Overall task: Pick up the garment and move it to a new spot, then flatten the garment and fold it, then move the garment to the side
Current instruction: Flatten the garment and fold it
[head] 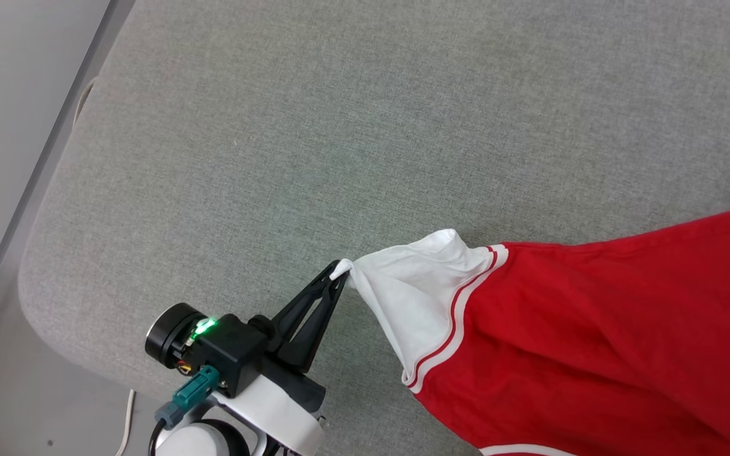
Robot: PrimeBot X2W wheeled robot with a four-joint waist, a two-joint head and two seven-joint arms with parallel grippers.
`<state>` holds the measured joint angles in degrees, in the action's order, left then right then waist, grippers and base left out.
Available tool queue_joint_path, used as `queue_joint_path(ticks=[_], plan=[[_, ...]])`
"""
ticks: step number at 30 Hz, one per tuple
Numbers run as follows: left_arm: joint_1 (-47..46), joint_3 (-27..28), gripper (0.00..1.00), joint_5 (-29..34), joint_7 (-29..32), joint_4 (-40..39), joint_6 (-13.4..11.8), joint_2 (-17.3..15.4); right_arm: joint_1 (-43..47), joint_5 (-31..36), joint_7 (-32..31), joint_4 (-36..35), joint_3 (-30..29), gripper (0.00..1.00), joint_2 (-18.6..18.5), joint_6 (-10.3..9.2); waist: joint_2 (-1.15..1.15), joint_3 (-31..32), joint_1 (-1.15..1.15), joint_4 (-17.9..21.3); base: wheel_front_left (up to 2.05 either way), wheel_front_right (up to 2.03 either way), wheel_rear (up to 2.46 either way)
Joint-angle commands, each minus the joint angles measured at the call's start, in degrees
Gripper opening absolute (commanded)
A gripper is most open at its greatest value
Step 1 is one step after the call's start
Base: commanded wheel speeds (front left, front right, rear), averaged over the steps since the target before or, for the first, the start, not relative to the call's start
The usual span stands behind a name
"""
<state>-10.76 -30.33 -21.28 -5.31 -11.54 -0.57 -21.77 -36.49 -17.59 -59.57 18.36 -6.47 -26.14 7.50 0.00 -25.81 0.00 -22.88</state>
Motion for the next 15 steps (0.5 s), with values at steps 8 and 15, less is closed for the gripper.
queue_joint_path(ticks=[8,15], plan=[[-0.02,0.80,0.00,-0.26,-0.37,0.50,-0.96,-0.75,0.94,-2.14,3.59,3.22,2.34,0.00,1.32,-0.03,0.00,3.53,0.00,2.42,0.00,0.00,0.00],[1.31,1.59,0.00,-0.63,0.14,0.50,-1.89,-2.04,-0.01,-5.50,9.35,4.18,4.53,0.00,0.99,-0.03,0.00,8.55,0.00,5.48,0.00,0.00,0.00]])
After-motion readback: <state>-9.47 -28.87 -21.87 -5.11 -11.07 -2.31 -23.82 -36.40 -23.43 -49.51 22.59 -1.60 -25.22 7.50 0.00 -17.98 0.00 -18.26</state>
